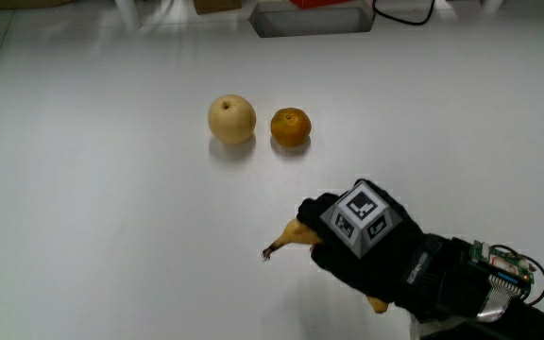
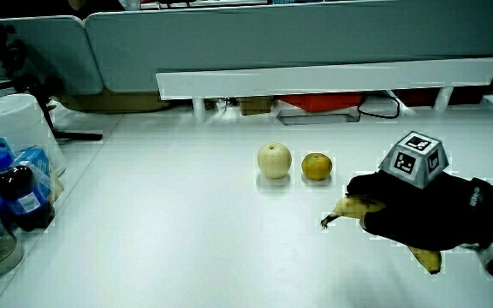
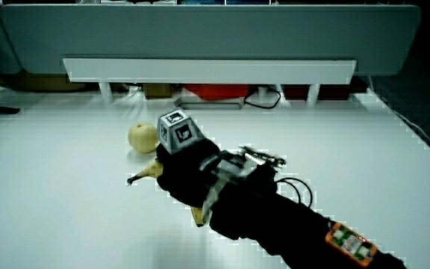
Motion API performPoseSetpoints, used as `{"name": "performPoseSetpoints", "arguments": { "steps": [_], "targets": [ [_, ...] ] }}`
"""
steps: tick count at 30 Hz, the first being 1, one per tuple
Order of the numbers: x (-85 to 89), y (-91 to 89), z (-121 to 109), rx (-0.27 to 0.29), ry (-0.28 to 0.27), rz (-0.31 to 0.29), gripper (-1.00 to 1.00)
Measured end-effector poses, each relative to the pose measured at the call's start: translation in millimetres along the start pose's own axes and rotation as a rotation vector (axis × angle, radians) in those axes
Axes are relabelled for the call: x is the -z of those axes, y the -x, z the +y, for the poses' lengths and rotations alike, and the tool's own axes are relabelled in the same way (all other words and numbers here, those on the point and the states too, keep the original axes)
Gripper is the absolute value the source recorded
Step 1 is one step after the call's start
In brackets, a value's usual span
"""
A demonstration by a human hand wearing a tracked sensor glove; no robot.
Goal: Place banana
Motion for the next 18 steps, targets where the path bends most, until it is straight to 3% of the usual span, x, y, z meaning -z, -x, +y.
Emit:
{"name": "performPoseSetpoints", "arguments": {
  "steps": [10,16,17,18],
  "targets": [
    [15.3,28.1,-4.9,-0.089,0.018,-0.002,0.0],
    [40.4,38.8,-0.5,-0.113,0.087,0.0,0.0],
    [40.2,40.5,-0.3,-0.122,0.077,-0.003,0.0],
    [47.0,40.5,1.7,-0.126,0.108,0.012,0.0]
  ]
}}
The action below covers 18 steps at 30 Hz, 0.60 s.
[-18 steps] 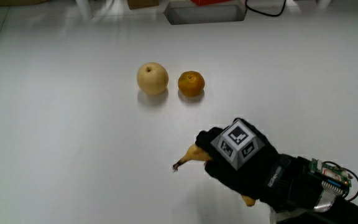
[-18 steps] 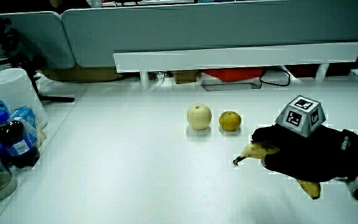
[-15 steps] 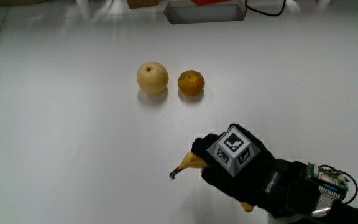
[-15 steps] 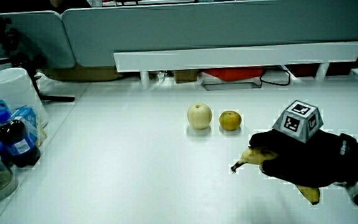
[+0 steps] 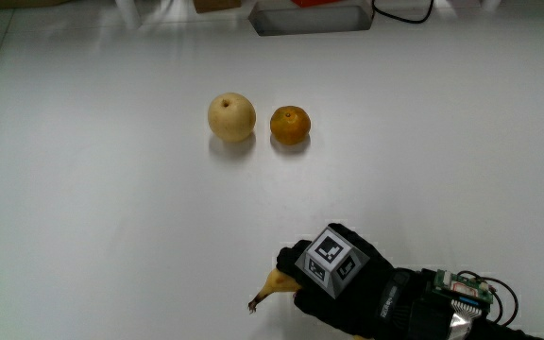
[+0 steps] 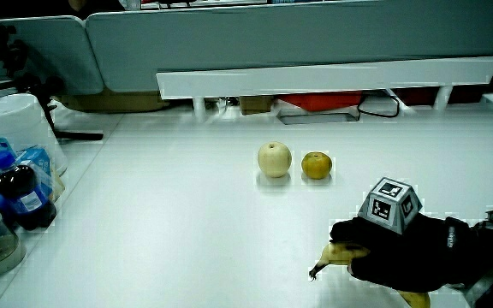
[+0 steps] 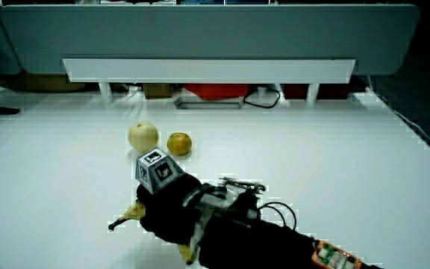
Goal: Place banana
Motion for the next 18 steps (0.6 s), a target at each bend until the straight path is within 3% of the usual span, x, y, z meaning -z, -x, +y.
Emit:
{"name": "performPoseSetpoints", "arguments": {
  "steps": [8,18],
  "targets": [
    [21.4,4.9,8.4,-0.015,0.063,0.023,0.0],
    [39.0,12.3,12.5,-0.032,0.102,0.013,0.0]
  ]
}}
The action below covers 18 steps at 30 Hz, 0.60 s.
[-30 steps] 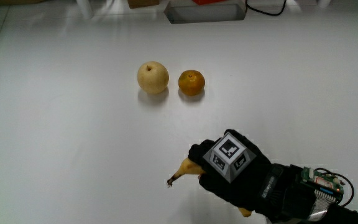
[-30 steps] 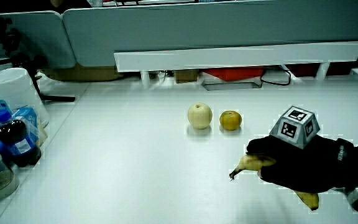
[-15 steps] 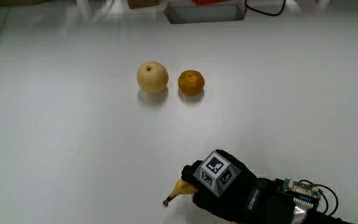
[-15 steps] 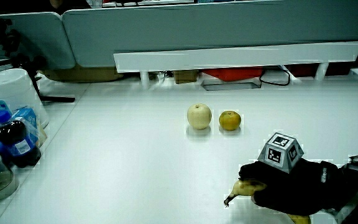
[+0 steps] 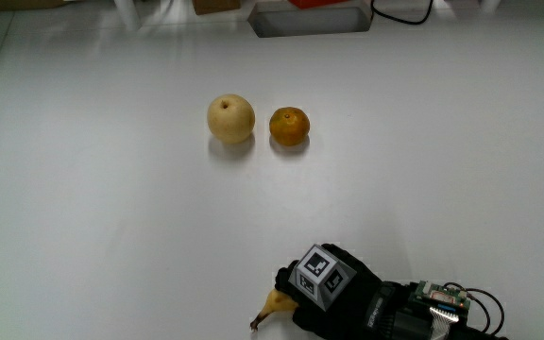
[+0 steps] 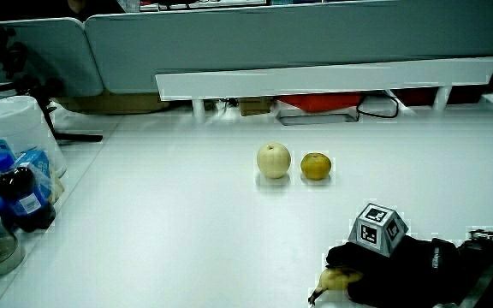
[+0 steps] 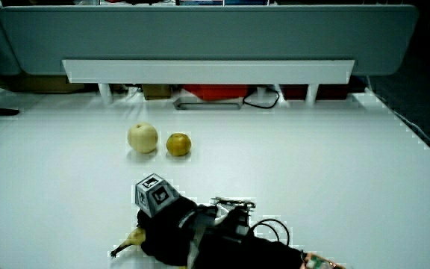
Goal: Place banana
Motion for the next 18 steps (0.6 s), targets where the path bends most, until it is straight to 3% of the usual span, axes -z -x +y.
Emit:
{"name": "performPoseSetpoints", "arguments": {
  "steps": [4,18],
  "targets": [
    [-1.9,-0.4,1.3,-0.013,-0.001,0.012,0.0],
    [-1.1,6.3,6.7,-0.002,0.024,-0.065,-0.04]
  ]
}}
